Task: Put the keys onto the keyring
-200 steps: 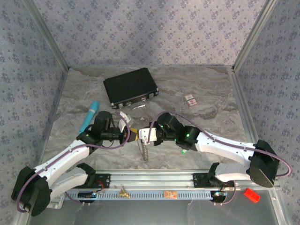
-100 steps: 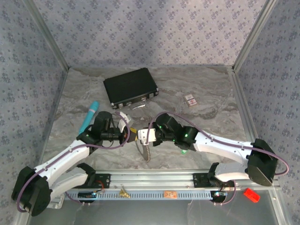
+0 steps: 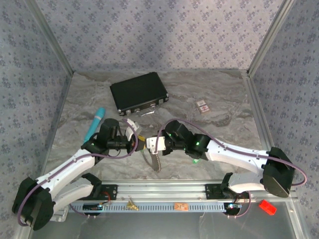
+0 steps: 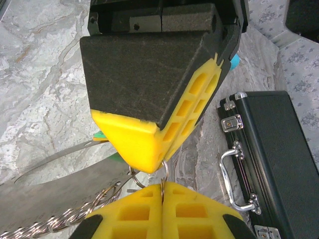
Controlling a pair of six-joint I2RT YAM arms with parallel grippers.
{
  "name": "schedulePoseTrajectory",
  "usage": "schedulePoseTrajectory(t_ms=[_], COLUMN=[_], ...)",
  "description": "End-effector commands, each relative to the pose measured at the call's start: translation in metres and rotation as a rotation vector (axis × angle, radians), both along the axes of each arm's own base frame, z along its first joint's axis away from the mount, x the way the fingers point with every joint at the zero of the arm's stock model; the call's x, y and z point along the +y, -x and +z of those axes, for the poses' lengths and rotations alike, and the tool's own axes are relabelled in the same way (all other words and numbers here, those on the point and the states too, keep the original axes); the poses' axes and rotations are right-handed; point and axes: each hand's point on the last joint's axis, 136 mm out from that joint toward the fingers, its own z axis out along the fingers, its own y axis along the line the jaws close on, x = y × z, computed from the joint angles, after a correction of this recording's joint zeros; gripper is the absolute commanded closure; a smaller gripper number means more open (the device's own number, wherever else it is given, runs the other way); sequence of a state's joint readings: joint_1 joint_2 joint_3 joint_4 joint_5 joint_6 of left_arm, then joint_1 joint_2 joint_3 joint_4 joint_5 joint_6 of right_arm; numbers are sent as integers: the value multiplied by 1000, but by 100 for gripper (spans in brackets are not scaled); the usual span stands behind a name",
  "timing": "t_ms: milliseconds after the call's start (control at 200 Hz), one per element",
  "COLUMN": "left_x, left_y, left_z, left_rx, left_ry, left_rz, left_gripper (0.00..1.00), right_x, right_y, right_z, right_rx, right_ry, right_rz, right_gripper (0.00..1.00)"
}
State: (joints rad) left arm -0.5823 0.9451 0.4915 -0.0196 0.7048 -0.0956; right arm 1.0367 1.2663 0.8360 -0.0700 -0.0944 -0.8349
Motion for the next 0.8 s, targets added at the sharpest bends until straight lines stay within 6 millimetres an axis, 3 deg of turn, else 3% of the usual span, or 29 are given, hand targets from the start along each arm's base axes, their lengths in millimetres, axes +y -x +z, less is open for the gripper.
schedulePoseTrajectory(t_ms=[0,795], left_x=[-5,-5], left_y=[-4,-8], left_z=[29,35], left_rx=[-107,-101], left_ry=[83,142], left_rz=[-21,30], left_gripper=[100,100], right_x=[3,6], right_y=[9,-10], right_z=[-3,1], right_rx=[49,43], right_ry=[14,-56], right_rz=[26,-121], right_gripper=[100,100])
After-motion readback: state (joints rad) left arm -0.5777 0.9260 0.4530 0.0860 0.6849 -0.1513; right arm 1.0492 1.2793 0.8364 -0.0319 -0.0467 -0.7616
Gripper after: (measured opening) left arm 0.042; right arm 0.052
